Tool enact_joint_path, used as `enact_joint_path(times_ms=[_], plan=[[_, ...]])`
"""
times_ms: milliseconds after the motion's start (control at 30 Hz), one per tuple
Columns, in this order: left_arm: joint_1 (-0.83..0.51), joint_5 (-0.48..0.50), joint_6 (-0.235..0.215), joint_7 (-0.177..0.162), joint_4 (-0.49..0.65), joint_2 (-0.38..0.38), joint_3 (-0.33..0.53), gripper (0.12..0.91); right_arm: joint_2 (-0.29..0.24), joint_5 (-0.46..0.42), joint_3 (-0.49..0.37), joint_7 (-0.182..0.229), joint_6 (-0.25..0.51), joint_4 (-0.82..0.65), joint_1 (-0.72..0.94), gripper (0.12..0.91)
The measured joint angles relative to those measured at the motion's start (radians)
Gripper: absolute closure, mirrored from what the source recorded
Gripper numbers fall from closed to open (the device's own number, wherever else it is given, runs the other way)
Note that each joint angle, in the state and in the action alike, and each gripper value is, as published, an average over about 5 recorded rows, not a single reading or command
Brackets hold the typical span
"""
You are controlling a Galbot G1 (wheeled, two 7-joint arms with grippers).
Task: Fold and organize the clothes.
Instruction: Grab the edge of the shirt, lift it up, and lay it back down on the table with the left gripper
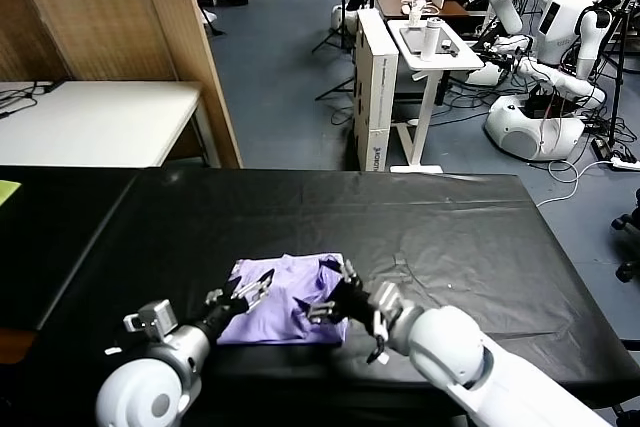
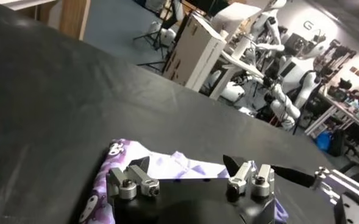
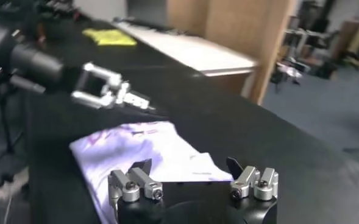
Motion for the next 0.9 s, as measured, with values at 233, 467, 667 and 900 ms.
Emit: enact_joint_path(times_ms=[233,467,667,900], plan=[[0.002,0.008,0.0,0.002,0.003,-0.002,0.001,0.123,-0.021,0.0,-0.036,0.001,-0.005,0.008,0.006,0.306],[0.007,0.015,0.0,0.002,0.004,-0.011,0.005,0.123,-0.043,0.001,-0.019,0.015,-0.007,0.024,-0.021,0.749],[0.01,0.02,0.0,0.002,0.005,-0.016,0.006,0.123,-0.074,0.022,0.046,0.033,-0.014,0.056,-0.077,0.887],[0.01,0.024,0.0,0.002,0.004,-0.021,0.01,0.123,-0.133,0.065,0.169,0.047,-0.045,0.119,-0.198,0.887]])
